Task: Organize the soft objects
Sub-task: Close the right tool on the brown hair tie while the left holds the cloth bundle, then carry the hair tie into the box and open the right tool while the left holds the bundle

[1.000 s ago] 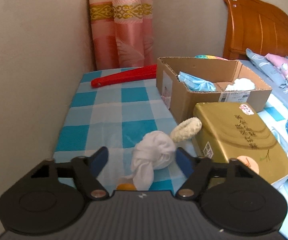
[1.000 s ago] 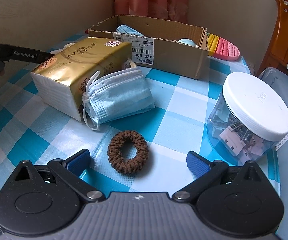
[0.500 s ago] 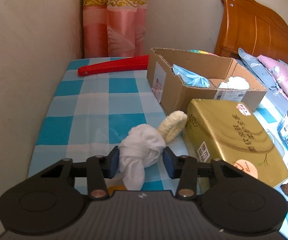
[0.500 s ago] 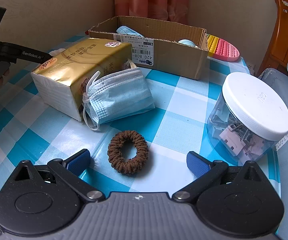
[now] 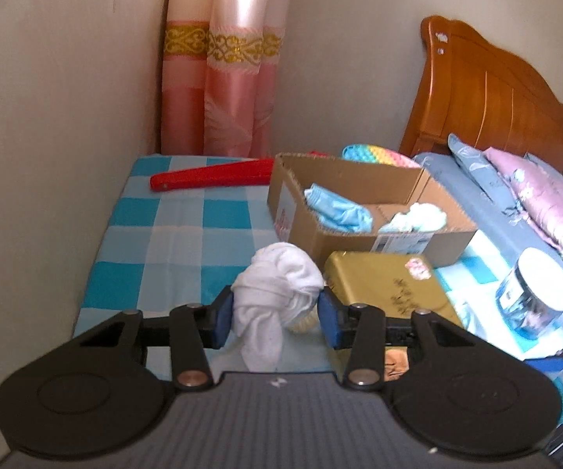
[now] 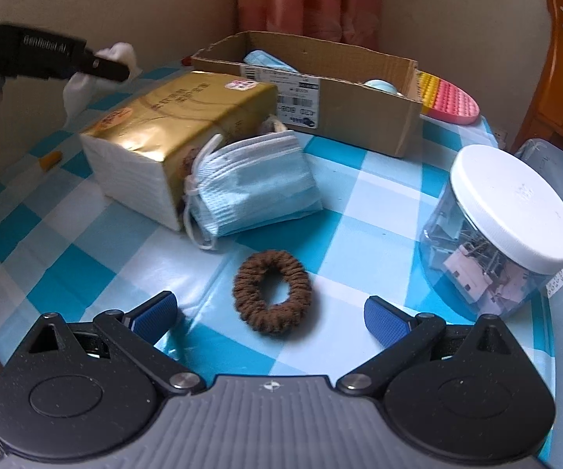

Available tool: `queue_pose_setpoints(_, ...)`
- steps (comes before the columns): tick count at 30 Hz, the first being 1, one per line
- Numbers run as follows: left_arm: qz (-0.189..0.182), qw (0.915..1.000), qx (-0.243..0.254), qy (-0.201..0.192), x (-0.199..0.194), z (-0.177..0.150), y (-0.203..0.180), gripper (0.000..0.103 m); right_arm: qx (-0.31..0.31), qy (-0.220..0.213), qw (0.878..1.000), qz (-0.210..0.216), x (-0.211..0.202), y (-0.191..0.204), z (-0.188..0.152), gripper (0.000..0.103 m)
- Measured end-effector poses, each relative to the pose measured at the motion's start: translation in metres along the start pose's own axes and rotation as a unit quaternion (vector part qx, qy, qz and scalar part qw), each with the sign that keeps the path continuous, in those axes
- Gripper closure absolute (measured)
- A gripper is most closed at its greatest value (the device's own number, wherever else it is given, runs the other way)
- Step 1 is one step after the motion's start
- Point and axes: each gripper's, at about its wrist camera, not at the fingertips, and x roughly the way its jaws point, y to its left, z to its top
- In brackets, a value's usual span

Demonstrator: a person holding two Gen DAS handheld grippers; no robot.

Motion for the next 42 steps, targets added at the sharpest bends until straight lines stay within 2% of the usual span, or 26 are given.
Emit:
queue_pose_setpoints(5,0.013,0.9999,0.006,-0.004,-0.013,0.003,-0.005,0.059,-0.009,-0.005,1.000,0.008,-0.004,0.003,0.000,0.013)
queue_pose_setpoints(10,0.016,0.9998,-0.007,-0.002,-0.022,-0.007,-0.008,0.059,-0.008,-0.008,1.000,0.004,-0.008,0.001,0.002,0.036)
queue_pose_setpoints(13,0.015,0.9998,-0.011,0.005,-0.025,-0.015,-0.010,0.059,-0.012,-0.008,1.000,0.004,-0.009,0.002,0.004,0.046)
queue_pose_setpoints(16,0.015,0.9997,-0.016,0.012,-0.027,-0.023,-0.011,0.059,-0.014,-0.007,1.000,0.003,-0.009,0.003,0.005,0.051)
queue_pose_setpoints(25,0.013,0.9995,-0.021,0.021,-0.038,-0.036,-0.016,0.059,-0.018,0.000,1.000,-0.002,-0.011,0.008,0.006,0.062)
queue_pose_setpoints(42,0.001,0.9997,0.006,0.022,-0.064,-0.037,-0.046,0.059,-0.027,-0.018,0.999,-0.005,-0.038,0.006,0.010,0.063)
